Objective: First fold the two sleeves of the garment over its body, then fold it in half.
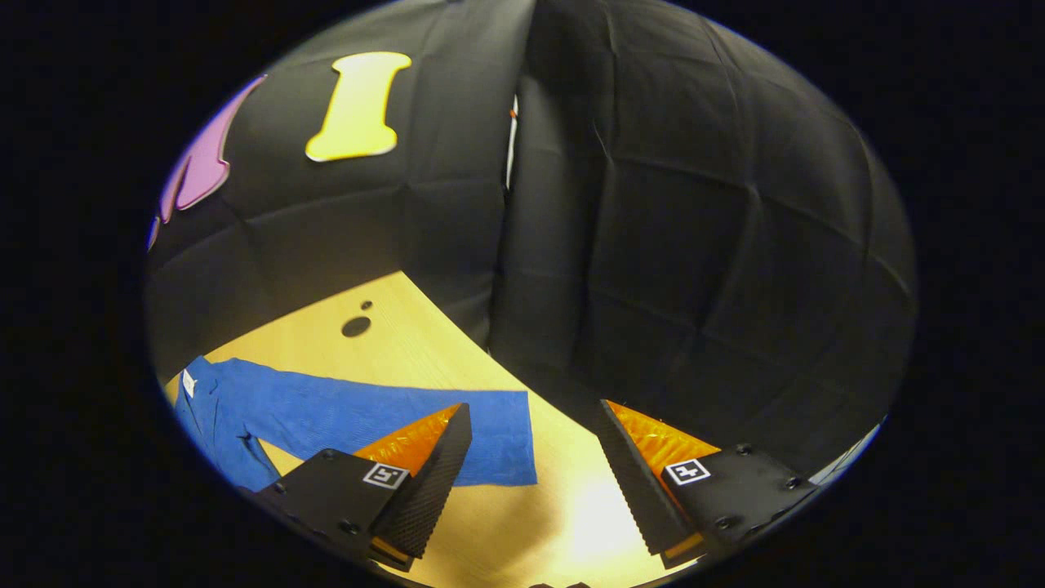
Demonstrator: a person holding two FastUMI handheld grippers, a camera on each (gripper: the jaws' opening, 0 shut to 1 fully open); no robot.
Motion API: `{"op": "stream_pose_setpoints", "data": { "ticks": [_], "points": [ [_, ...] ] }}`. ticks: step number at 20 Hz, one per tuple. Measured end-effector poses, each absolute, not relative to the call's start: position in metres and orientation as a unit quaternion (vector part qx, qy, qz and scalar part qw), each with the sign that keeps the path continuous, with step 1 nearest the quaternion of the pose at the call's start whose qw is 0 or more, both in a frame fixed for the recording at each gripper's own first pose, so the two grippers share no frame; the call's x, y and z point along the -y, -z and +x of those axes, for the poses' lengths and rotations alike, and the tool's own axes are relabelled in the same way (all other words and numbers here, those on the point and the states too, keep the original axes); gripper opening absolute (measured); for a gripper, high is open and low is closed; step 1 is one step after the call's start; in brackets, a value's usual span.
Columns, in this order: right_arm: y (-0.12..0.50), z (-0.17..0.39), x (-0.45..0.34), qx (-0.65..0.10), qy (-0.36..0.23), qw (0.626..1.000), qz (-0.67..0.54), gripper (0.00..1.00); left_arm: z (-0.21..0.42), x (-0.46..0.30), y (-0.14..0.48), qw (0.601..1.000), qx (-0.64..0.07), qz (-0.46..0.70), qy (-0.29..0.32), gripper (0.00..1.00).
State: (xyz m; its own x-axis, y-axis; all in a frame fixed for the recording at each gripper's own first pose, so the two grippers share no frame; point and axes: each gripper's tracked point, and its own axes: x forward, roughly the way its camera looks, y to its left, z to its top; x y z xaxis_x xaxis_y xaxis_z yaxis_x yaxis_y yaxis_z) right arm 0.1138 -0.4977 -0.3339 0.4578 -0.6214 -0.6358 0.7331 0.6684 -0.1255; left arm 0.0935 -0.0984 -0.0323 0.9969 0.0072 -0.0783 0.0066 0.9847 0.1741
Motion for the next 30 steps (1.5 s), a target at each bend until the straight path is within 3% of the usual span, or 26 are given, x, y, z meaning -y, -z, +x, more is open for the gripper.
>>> {"op": "stream_pose_setpoints", "data": {
  "ticks": [4,9,10,11,12,13,16,17,19,22,26,30],
  "points": [
    [0.391,0.103,0.499,-0.414,0.398,0.81,0.122,0.99,0.106,0.118,0.035,0.994,-0.047,0.099,0.013,0.83],
    [0.414,0.103,0.498,-0.442,0.392,0.795,0.141,0.99,0.116,0.125,0.04,0.994,-0.07,0.085,0.012,0.83],
    [0.413,0.105,0.499,-0.436,0.394,0.795,0.152,0.91,0.117,0.125,0.04,0.994,-0.07,0.087,0.011,0.83],
    [0.416,0.103,0.497,-0.439,0.395,0.79,0.164,0.96,0.119,0.125,0.04,0.993,-0.071,0.088,0.01,0.83],
    [0.418,0.106,0.501,-0.432,0.398,0.792,0.165,0.82,0.12,0.125,0.042,0.994,-0.072,0.087,0.01,0.84],
    [0.421,0.11,0.495,-0.435,0.391,0.793,0.172,0.79,0.121,0.126,0.044,0.994,-0.073,0.083,0.012,0.83],
    [0.421,0.117,0.486,-0.443,0.383,0.786,0.199,0.19,0.123,0.13,0.048,0.993,-0.084,0.081,0.024,0.83],
    [0.421,0.119,0.483,-0.441,0.378,0.787,0.208,0.1,0.123,0.13,0.048,0.993,-0.085,0.08,0.026,0.83],
    [0.423,0.122,0.471,-0.442,0.342,0.796,0.233,0.06,0.12,0.126,0.045,0.993,-0.082,0.074,0.028,0.83],
    [0.406,0.121,0.471,-0.413,0.346,0.807,0.242,0.01,0.118,0.114,0.05,0.993,-0.093,0.071,0.023,0.83],
    [0.339,0.125,0.466,-0.324,0.369,0.843,0.22,0.01,0.105,0.097,0.046,0.994,-0.091,0.061,0.02,0.83],
    [0.271,0.133,0.415,-0.265,0.34,0.881,0.196,0.01,0.092,0.081,0.045,0.995,-0.088,0.044,0.028,0.83]
  ]
}}
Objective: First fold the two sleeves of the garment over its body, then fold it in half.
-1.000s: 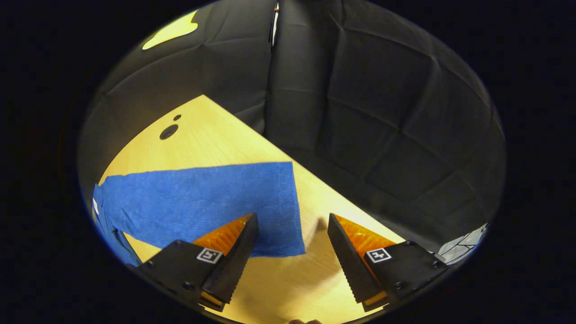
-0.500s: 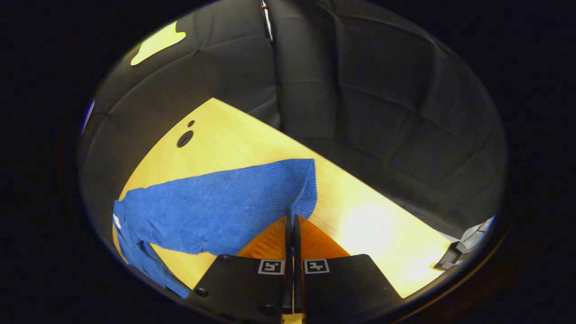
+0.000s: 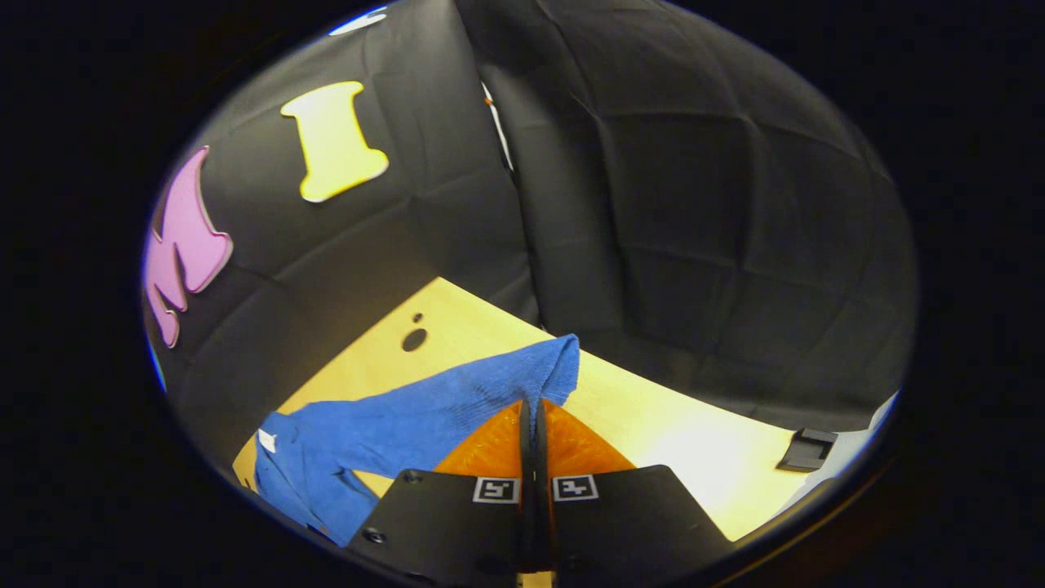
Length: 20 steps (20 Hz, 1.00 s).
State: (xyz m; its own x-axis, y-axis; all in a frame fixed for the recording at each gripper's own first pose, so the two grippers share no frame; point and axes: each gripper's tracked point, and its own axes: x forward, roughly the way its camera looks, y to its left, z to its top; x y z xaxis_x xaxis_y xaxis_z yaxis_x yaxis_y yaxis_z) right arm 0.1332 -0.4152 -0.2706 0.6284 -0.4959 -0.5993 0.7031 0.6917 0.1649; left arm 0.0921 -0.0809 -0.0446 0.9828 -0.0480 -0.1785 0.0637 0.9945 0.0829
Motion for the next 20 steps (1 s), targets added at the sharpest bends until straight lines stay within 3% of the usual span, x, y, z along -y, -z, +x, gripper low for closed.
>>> {"op": "stream_pose_setpoints", "data": {
  "ticks": [5,11,17,20],
  "points": [
    [0.214,0.168,0.312,-0.241,0.248,0.923,0.167,0.0,0.071,0.044,0.036,0.996,-0.073,0.034,0.027,0.84],
    [0.214,0.25,0.15,-0.259,0.126,0.945,0.154,0.01,0.039,-0.032,0.057,0.995,-0.1,-0.002,-0.022,0.83],
    [0.241,0.306,-0.055,-0.283,-0.007,0.954,0.103,0.01,-0.012,-0.141,0.093,0.976,-0.138,-0.069,-0.152,0.84],
    [0.278,0.31,-0.143,-0.308,-0.044,0.947,0.078,0.01,-0.032,-0.188,0.115,0.962,-0.149,-0.088,-0.21,0.83]
  ]
}}
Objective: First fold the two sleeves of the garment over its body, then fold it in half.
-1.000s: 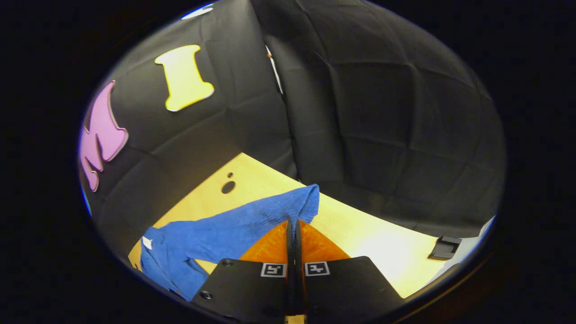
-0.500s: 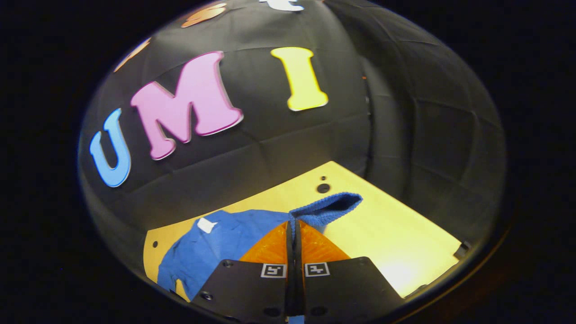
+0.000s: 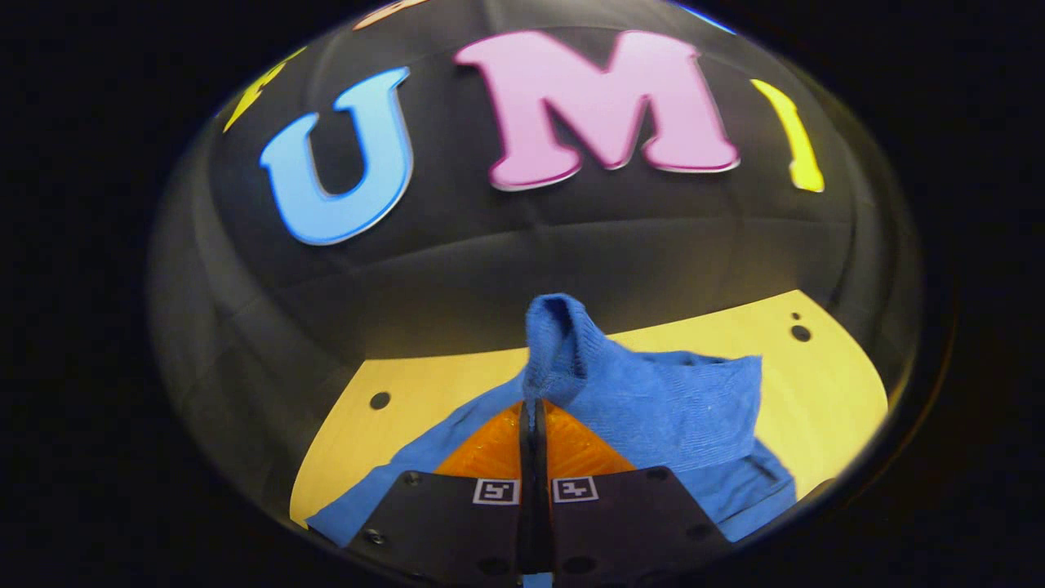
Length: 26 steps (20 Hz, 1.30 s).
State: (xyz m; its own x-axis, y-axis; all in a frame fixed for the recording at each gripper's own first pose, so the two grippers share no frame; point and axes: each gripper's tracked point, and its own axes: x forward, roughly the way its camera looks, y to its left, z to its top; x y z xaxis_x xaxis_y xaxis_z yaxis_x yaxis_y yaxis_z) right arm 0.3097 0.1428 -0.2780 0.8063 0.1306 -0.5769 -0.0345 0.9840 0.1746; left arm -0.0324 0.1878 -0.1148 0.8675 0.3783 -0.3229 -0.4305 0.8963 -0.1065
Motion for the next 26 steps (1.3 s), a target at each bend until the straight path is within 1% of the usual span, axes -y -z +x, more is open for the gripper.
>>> {"op": "stream_pose_setpoints", "data": {
  "ticks": [1,2,4,5,6,9,10,11,12,13,15,19,20,21,22,23,24,26],
  "points": [
    [0.297,0.31,-0.165,-0.316,-0.048,0.945,0.066,0.06,-0.036,-0.2,0.123,0.959,-0.151,-0.092,-0.223,0.84],
    [0.311,0.303,-0.176,-0.331,-0.05,0.941,0.051,0.24,-0.037,-0.214,0.132,0.955,-0.154,-0.094,-0.235,0.83],
    [0.336,0.297,-0.189,-0.338,-0.057,0.939,0.03,0.7,-0.038,-0.238,0.151,0.947,-0.166,-0.095,-0.259,0.83],
    [0.338,0.295,-0.189,-0.334,-0.06,0.941,0.017,0.94,-0.036,-0.249,0.164,0.943,-0.174,-0.097,-0.267,0.83],
    [0.338,0.29,-0.187,-0.328,-0.061,0.943,0.005,1.0,-0.034,-0.256,0.177,0.938,-0.186,-0.101,-0.275,0.83],
    [0.328,0.267,-0.18,-0.304,-0.077,0.949,-0.001,1.0,-0.029,-0.282,0.224,0.925,-0.213,-0.124,-0.291,0.86],
    [0.321,0.257,-0.174,-0.293,-0.081,0.953,-0.001,0.94,-0.031,-0.291,0.245,0.915,-0.228,-0.135,-0.305,0.86],
    [0.313,0.248,-0.166,-0.278,-0.084,0.957,-0.001,1.0,-0.032,-0.298,0.261,0.906,-0.242,-0.146,-0.315,0.85],
    [0.305,0.239,-0.159,-0.264,-0.087,0.961,0.0,0.94,-0.03,-0.3,0.274,0.901,-0.254,-0.154,-0.316,0.84],
    [0.298,0.228,-0.154,-0.253,-0.092,0.963,0.002,1.0,-0.026,-0.301,0.29,0.896,-0.274,-0.162,-0.31,0.85],
    [0.293,0.206,-0.142,-0.25,-0.103,0.963,-0.001,1.0,-0.03,-0.306,0.322,0.879,-0.317,-0.169,-0.314,0.86],
    [0.298,0.172,-0.116,-0.269,-0.116,0.956,-0.007,1.0,-0.013,-0.307,0.364,0.853,-0.363,-0.211,-0.309,0.86],
    [0.302,0.166,-0.109,-0.277,-0.117,0.954,-0.009,1.0,-0.012,-0.311,0.371,0.848,-0.368,-0.218,-0.312,0.87],
    [0.304,0.161,-0.099,-0.28,-0.114,0.953,-0.016,1.0,-0.009,-0.315,0.373,0.845,-0.372,-0.223,-0.314,0.86],
    [0.303,0.156,-0.091,-0.28,-0.114,0.953,-0.021,1.0,-0.008,-0.319,0.368,0.845,-0.368,-0.218,-0.321,0.87],
    [0.302,0.153,-0.084,-0.278,-0.113,0.954,-0.026,0.92,-0.006,-0.321,0.368,0.845,-0.37,-0.217,-0.32,0.84],
    [0.3,0.149,-0.077,-0.275,-0.113,0.954,-0.028,1.0,-0.009,-0.318,0.364,0.842,-0.375,-0.207,-0.329,0.86],
    [0.304,0.142,-0.063,-0.281,-0.111,0.953,-0.029,1.0,-0.007,-0.316,0.366,0.83,-0.399,-0.183,-0.346,0.88]
  ]
}}
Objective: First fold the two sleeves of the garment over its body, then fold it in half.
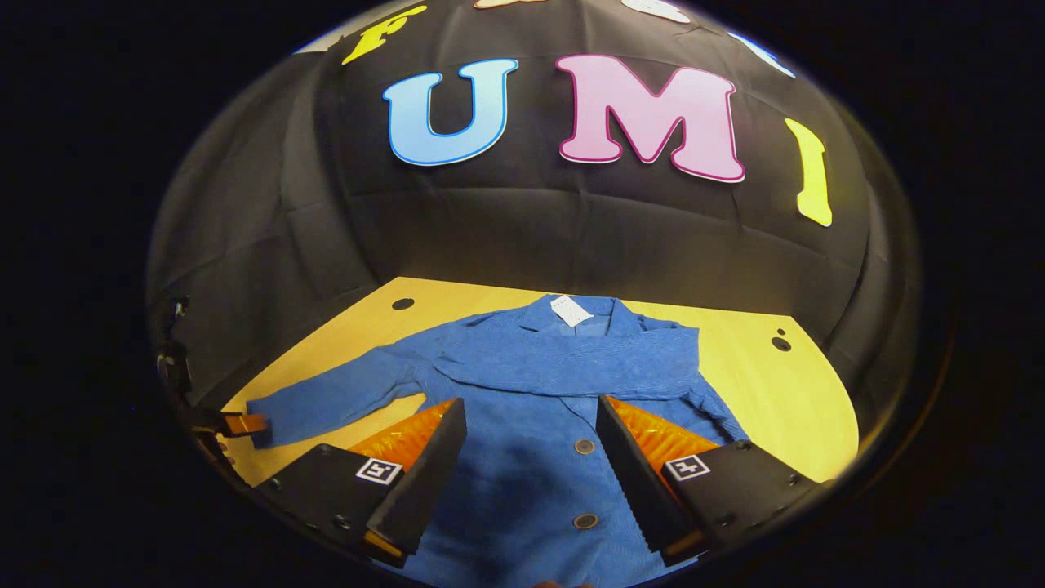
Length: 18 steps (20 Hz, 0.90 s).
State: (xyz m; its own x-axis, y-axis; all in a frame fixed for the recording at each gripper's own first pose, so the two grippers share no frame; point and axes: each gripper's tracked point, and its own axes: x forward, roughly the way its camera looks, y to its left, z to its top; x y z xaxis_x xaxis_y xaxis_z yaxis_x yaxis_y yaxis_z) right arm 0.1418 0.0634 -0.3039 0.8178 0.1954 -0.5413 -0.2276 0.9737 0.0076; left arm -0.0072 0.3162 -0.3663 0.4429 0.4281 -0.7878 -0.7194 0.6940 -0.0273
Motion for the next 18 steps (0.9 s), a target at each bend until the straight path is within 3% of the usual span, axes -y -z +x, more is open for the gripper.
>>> {"op": "stream_pose_setpoints", "data": {
  "ticks": [2,3,4,5,6,7,8,9,13,14,15,16,18],
  "points": [
    [0.311,0.135,-0.053,-0.294,-0.111,0.949,-0.022,1.0,0.002,-0.312,0.368,0.829,-0.413,-0.15,-0.347,0.82],
    [0.317,0.132,-0.046,-0.302,-0.108,0.947,-0.021,1.0,0.012,-0.307,0.371,0.832,-0.413,-0.148,-0.34,0.67],
    [0.322,0.129,-0.036,-0.309,-0.101,0.945,-0.025,1.0,0.021,-0.299,0.372,0.835,-0.409,-0.142,-0.34,0.58],
    [0.325,0.128,-0.027,-0.311,-0.095,0.945,-0.026,0.93,0.024,-0.299,0.373,0.836,-0.405,-0.137,-0.343,0.37],
    [0.327,0.127,-0.019,-0.31,-0.091,0.946,-0.024,1.0,0.021,-0.298,0.368,0.832,-0.407,-0.139,-0.351,0.17],
    [0.331,0.125,-0.011,-0.315,-0.086,0.945,-0.024,1.0,0.024,-0.298,0.369,0.836,-0.402,-0.149,-0.344,0.14],
    [0.336,0.123,-0.002,-0.32,-0.083,0.944,-0.023,0.92,0.032,-0.292,0.363,0.843,-0.394,-0.167,-0.327,0.08],
    [0.34,0.121,0.005,-0.327,-0.079,0.941,-0.02,1.0,0.037,-0.292,0.365,0.847,-0.383,-0.19,-0.315,0.02],
    [0.347,0.124,0.038,-0.341,-0.062,0.938,-0.013,1.0,0.045,-0.292,0.337,0.849,-0.352,-0.234,-0.317,0.0],
    [0.345,0.126,0.047,-0.338,-0.056,0.939,-0.01,0.93,0.055,-0.292,0.325,0.857,-0.339,-0.231,-0.311,0.0],
    [0.344,0.129,0.056,-0.334,-0.049,0.941,-0.007,0.93,0.07,-0.285,0.308,0.869,-0.325,-0.228,-0.297,0.0],
    [0.343,0.131,0.066,-0.334,-0.043,0.942,-0.004,1.0,0.086,-0.271,0.289,0.882,-0.312,-0.226,-0.271,0.0],
    [0.344,0.129,0.089,-0.338,-0.032,0.94,0.006,1.0,0.131,-0.227,0.25,0.91,-0.281,-0.224,-0.209,0.0]
  ]
}}
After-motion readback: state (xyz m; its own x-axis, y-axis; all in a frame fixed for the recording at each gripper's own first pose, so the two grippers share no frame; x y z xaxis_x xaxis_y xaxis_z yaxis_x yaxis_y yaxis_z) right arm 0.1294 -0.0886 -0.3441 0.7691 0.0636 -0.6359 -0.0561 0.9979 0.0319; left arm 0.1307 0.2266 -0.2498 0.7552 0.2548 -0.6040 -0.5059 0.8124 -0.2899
